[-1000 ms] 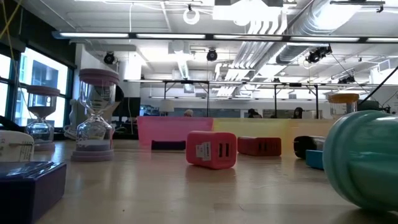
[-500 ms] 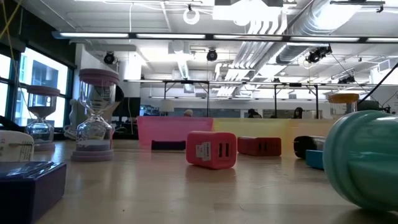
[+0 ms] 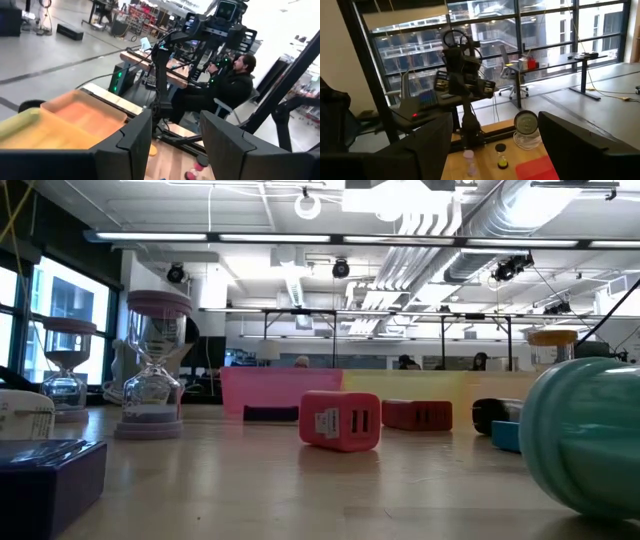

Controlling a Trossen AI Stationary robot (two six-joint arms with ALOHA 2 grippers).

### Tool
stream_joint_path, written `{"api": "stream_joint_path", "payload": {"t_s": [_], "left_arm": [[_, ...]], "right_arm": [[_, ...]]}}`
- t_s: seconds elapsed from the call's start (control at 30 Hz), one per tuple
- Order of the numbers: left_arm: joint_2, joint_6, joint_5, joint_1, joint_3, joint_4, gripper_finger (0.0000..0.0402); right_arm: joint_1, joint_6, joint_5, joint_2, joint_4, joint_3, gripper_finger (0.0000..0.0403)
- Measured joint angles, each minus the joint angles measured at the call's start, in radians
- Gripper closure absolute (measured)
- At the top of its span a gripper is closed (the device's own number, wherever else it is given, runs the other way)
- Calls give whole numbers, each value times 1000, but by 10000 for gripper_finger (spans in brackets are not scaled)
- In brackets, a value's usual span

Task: Pick & Place Office items
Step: Put the yellow hourglass into the orange bin

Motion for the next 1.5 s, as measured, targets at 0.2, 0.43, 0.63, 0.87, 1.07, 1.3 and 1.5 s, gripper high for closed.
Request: {"api": "stream_joint_path", "payload": {"t_s": [0.2, 0.43, 0.63, 0.87, 1.07, 1.3, 1.5], "left_arm": [[20, -60, 12, -33, 0, -1, 238], [48, -84, 13, -102, 0, -1, 238], [54, -91, 10, -141, 0, -1, 238], [54, -94, 9, -158, 0, -2, 238], [54, -94, 7, -158, 0, -1, 238], [54, -94, 6, -158, -1, -6, 238], [54, -94, 7, -158, -1, -6, 238]], "right_arm": [[-1, 15, -10, 40, -58, 50, 121], [-31, 349, -67, 120, -516, 184, 121], [-152, 946, -485, 176, -1066, 188, 121], [-242, 1048, -480, 205, -1127, 93, 121], [-289, 1052, -430, 245, -1112, 7, 121], [-342, 1054, -537, 308, -1067, -85, 127], [-408, 1054, -669, 342, -950, -139, 143]]}}
